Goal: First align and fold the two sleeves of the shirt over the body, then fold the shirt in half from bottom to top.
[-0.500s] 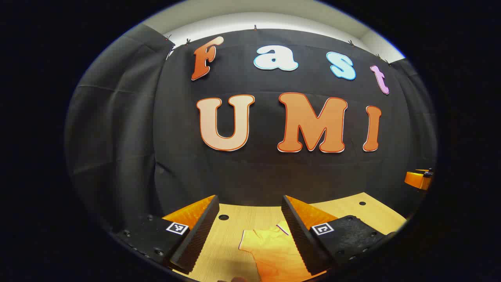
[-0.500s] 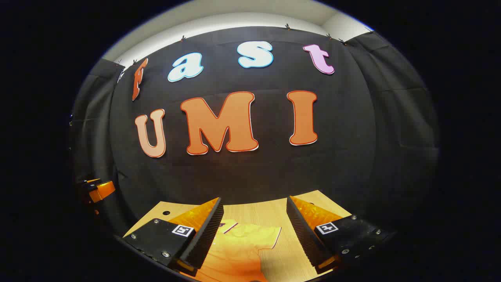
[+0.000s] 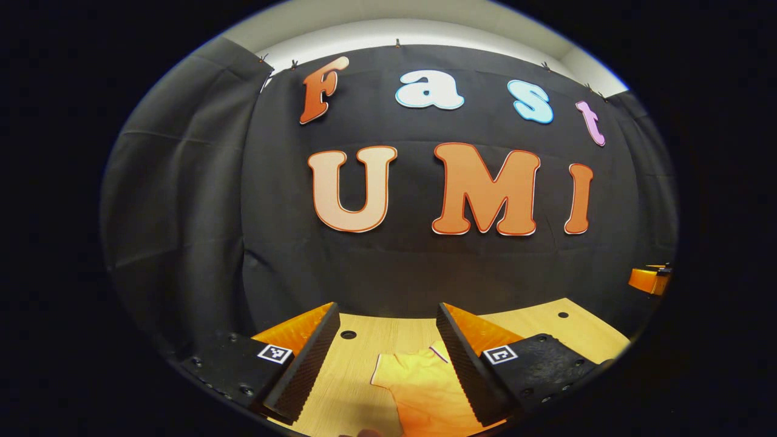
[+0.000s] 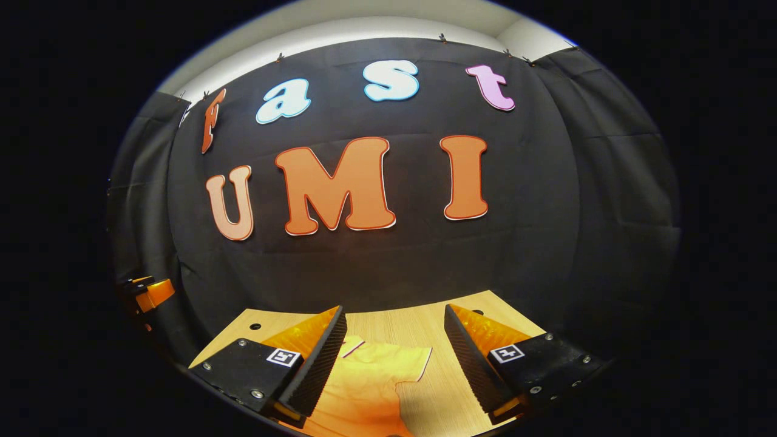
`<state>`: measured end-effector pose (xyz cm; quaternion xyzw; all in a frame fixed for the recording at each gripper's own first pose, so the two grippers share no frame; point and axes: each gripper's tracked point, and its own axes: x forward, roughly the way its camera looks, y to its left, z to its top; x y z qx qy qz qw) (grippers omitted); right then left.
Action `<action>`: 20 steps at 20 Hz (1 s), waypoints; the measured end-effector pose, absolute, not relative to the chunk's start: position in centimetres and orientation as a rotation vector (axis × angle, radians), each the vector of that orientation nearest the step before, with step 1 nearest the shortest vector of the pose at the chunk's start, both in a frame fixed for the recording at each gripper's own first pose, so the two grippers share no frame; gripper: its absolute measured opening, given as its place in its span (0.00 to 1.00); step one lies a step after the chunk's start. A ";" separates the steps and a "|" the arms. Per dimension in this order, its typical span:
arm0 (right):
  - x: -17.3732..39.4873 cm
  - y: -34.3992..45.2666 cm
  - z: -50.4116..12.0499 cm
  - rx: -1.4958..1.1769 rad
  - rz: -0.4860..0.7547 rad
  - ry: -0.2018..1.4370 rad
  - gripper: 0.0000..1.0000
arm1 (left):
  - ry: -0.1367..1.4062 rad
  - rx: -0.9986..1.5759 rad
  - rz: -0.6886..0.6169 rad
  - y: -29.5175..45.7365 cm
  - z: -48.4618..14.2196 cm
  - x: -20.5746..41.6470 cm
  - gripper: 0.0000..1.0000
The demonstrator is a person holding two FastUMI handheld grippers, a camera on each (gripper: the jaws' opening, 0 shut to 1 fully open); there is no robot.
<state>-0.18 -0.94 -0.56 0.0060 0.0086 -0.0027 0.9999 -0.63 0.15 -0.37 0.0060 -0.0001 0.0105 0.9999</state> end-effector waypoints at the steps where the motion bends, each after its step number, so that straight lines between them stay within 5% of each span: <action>1: -0.2 -1.1 -0.5 0.009 -0.011 0.016 0.98 | -0.002 0.021 0.022 0.1 -0.3 -0.7 0.98; 20: 6.4 -3.5 -3.8 -0.034 -0.094 0.233 0.98 | 0.012 0.023 0.024 0.9 -1.1 0.6 0.98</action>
